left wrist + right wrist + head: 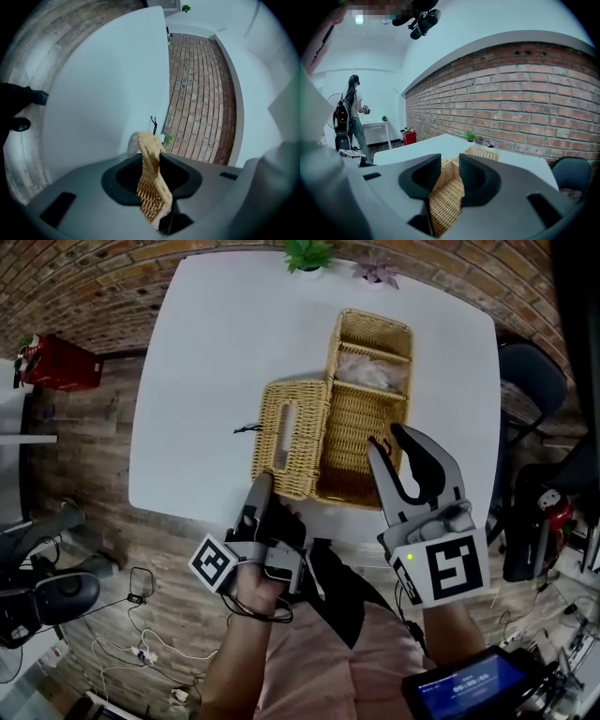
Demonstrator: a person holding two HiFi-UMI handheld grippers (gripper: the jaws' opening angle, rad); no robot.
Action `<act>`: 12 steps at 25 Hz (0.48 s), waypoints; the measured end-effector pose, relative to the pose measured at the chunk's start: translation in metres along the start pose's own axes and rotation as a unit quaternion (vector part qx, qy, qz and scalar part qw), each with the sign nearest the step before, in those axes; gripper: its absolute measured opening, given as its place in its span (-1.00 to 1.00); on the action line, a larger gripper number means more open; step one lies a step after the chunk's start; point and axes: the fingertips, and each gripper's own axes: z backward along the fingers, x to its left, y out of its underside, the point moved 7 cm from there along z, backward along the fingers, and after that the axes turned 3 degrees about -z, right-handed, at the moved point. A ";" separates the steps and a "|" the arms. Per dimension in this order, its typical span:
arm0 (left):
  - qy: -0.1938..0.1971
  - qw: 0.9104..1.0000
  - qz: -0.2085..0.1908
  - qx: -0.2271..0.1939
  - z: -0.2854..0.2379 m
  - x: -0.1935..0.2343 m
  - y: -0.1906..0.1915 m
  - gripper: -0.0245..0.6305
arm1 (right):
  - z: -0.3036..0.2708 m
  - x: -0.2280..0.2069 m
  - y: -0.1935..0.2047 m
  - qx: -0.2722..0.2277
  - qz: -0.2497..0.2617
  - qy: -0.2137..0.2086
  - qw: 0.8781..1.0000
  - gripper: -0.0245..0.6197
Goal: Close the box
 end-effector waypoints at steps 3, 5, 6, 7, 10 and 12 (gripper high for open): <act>0.002 1.000 -0.007 -0.005 0.001 -0.004 -0.001 -0.59 | 0.001 -0.001 -0.002 -0.003 0.000 0.001 1.000 -0.55; 0.003 1.000 -0.025 -0.009 0.003 -0.010 -0.002 -0.61 | 0.001 -0.002 -0.004 -0.005 0.001 0.003 1.000 -0.55; 0.005 0.999 -0.037 -0.011 0.003 -0.014 -0.003 -0.62 | 0.002 -0.002 -0.005 -0.007 0.001 0.003 1.000 -0.55; 0.007 0.999 -0.049 -0.013 0.003 -0.019 -0.003 -0.63 | 0.002 -0.003 -0.006 -0.009 0.000 0.004 1.000 -0.55; 0.014 0.996 -0.081 -0.016 0.006 -0.032 -0.004 -0.66 | 0.004 -0.003 -0.009 -0.011 -0.001 0.007 1.000 -0.55; 0.020 0.995 -0.099 -0.018 0.010 -0.041 -0.002 -0.68 | 0.008 -0.004 -0.010 -0.011 -0.002 0.008 1.000 -0.55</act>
